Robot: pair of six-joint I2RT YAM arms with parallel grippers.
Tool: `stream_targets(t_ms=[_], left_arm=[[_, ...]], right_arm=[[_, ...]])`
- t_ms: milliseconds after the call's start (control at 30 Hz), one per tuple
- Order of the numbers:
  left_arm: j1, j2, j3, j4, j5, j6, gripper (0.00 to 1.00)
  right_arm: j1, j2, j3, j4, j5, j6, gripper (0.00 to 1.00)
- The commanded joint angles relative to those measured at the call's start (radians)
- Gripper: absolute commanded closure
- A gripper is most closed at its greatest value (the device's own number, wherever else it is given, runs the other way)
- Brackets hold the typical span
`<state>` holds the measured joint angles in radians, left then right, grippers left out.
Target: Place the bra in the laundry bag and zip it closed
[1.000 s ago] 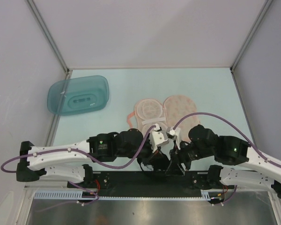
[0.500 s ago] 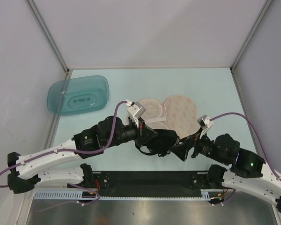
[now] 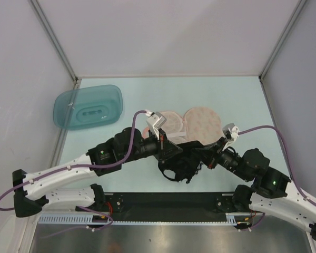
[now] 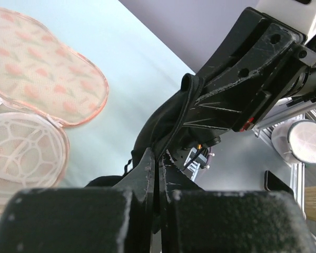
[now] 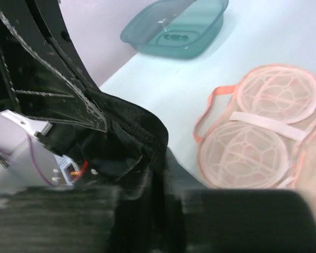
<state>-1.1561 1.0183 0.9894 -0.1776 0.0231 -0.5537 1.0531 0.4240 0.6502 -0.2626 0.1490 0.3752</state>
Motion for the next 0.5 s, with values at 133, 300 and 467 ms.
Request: stream_targets(t_ms=[133,300,467], left_arm=[[0.062,-0.079,-0.055,0.061,0.078,0.049,0.3],[0.105,-0.162,-0.156,0.066,0.118,0.138,0.13],[0.107,-0.204,-0.322,0.301,0.279,0.135,0.12]], right_arm=[[-0.062,0.059,0.135,-0.041,-0.089,-0.042,1.0],[-0.094,0.105,0.284,-0.173,-0.264,-0.071,1.0],[-0.1,0.18,0.422,-0.355,-0.41,-0.119,1.0]])
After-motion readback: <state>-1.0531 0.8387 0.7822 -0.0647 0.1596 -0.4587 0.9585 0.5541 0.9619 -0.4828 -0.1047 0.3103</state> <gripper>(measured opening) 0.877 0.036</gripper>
